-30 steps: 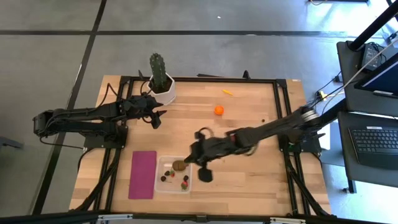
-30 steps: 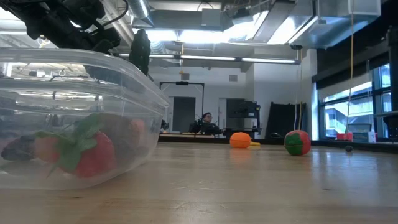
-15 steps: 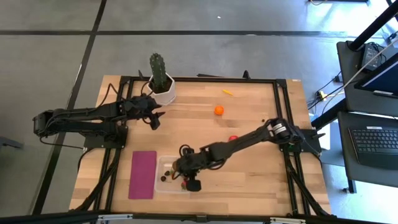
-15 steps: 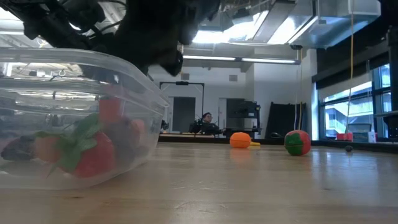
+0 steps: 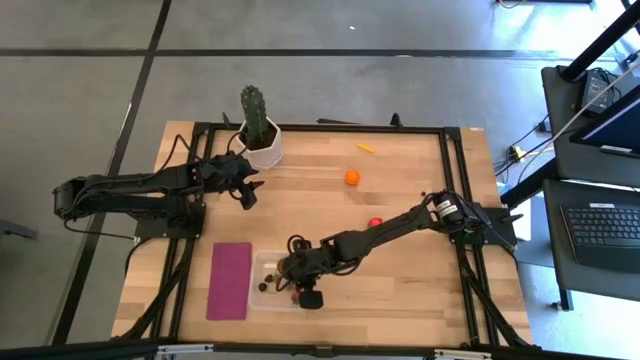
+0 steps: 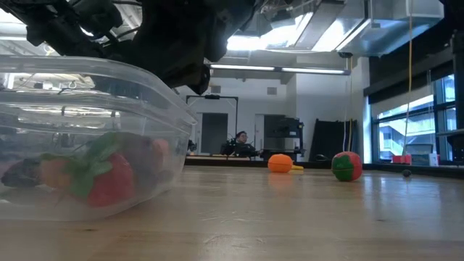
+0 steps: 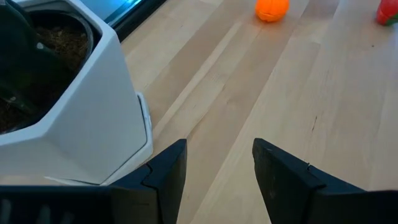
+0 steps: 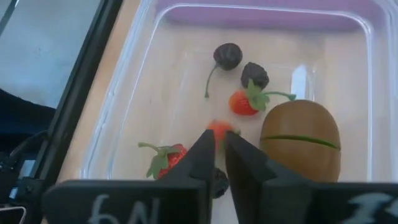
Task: Pick and placing Produce into tupperware
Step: Put the strawberry into the transparent bin
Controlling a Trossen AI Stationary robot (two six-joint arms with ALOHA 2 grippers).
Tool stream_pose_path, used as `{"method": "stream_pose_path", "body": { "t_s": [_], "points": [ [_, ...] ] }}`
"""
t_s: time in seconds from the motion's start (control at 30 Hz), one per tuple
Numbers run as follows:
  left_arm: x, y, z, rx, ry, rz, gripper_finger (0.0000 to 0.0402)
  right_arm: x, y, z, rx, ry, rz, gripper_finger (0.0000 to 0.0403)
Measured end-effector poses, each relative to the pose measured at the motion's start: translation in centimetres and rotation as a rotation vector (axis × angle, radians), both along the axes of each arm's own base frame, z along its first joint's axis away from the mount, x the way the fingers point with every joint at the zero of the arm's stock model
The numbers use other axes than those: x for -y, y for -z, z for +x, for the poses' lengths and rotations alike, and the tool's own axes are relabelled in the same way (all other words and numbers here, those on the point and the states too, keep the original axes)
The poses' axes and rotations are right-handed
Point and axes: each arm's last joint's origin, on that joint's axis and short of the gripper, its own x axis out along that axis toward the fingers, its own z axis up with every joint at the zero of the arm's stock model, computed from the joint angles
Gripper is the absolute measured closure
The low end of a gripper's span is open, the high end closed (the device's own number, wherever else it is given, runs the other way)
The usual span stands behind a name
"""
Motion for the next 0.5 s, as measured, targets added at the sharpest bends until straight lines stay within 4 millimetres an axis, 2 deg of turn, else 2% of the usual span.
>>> {"method": "stream_pose_path", "body": {
  "t_s": [0.13,0.27,0.33,0.5],
  "points": [
    [0.0,0.0,0.0,0.0,0.0,0.0,0.0225,0.0,-0.4,0.1,0.01,-0.007,-0.003,0.0321],
    [0.0,0.0,0.0,0.0,0.0,0.0,0.0225,0.2,-1.9,0.5,0.012,-0.003,-0.001,0.0259],
    [0.0,0.0,0.0,0.0,0.0,0.0,0.0225,0.6,-3.3,0.6,-0.007,-0.013,-0.027,0.0225],
    [0.0,0.0,0.0,0.0,0.0,0.0,0.0225,2.3,-8.6,0.2,-0.074,-0.023,-0.104,0.0161]
  ]
}}
